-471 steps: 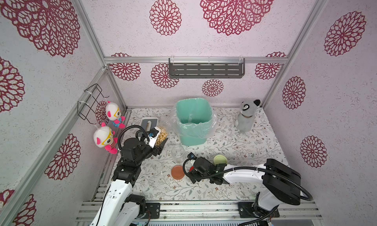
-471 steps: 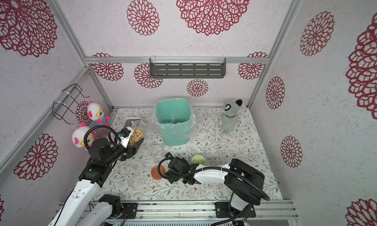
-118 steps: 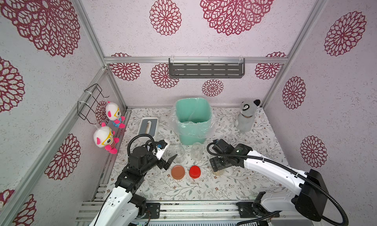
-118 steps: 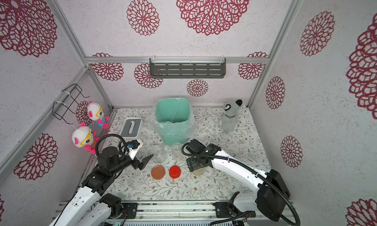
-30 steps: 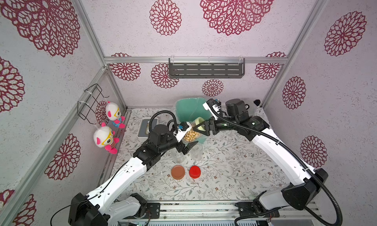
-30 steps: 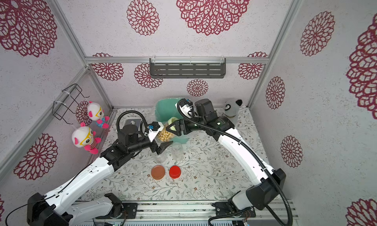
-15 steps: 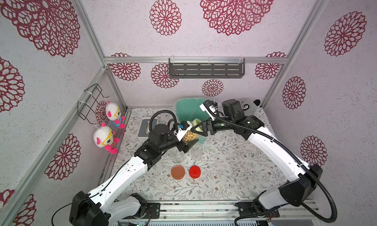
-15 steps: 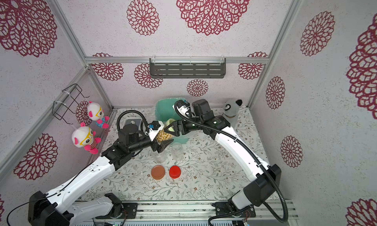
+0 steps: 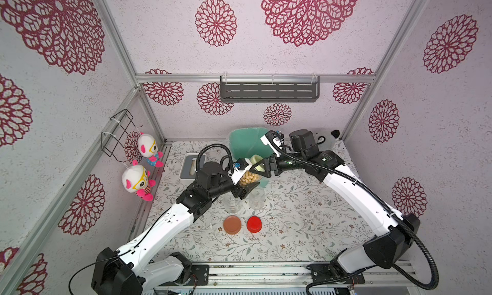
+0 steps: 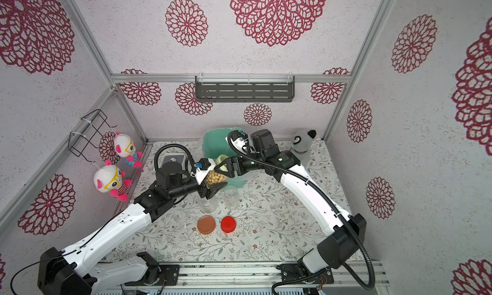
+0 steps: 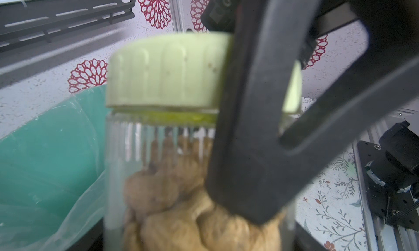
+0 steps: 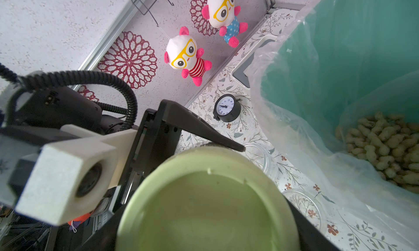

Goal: Empty moldy peanuts from jars
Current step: Pick up the jar from the center of the board, then unscrew the lid from the jar.

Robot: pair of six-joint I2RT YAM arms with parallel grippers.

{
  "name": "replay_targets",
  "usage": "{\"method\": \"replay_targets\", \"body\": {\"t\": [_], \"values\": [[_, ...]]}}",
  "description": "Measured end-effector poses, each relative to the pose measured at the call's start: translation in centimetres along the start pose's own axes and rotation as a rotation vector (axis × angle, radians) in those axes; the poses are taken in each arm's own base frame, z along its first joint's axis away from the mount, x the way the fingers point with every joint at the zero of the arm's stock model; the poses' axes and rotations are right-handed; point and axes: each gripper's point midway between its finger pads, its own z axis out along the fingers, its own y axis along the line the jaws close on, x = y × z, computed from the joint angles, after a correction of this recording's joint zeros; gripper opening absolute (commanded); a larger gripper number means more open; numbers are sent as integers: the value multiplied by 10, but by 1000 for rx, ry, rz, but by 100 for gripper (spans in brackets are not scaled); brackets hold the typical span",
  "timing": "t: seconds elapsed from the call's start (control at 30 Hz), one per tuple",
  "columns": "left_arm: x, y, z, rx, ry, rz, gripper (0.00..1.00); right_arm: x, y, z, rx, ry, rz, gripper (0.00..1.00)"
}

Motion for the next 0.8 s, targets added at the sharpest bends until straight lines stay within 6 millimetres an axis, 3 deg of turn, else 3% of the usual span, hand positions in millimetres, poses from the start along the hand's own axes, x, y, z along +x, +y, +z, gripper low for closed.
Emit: {"method": "replay_targets", "body": {"t": [0.03,0.1,0.17,0.37,0.8], "values": [[0,0,0,0,1,0,45,0,0,0,0,0,0,0],[1,0,0,0,3,1,26,1,-1,1,-1,0,0,10],[4,0,0,0,8,0,0,3,-3,3,-3,0,1,28],[18,-3,2,5,36,5,0,13,-11,8,-1,-6,12,96],[19,-9,-4,22,30,9,0,10,-13,-12,77,-127,33,99]]}}
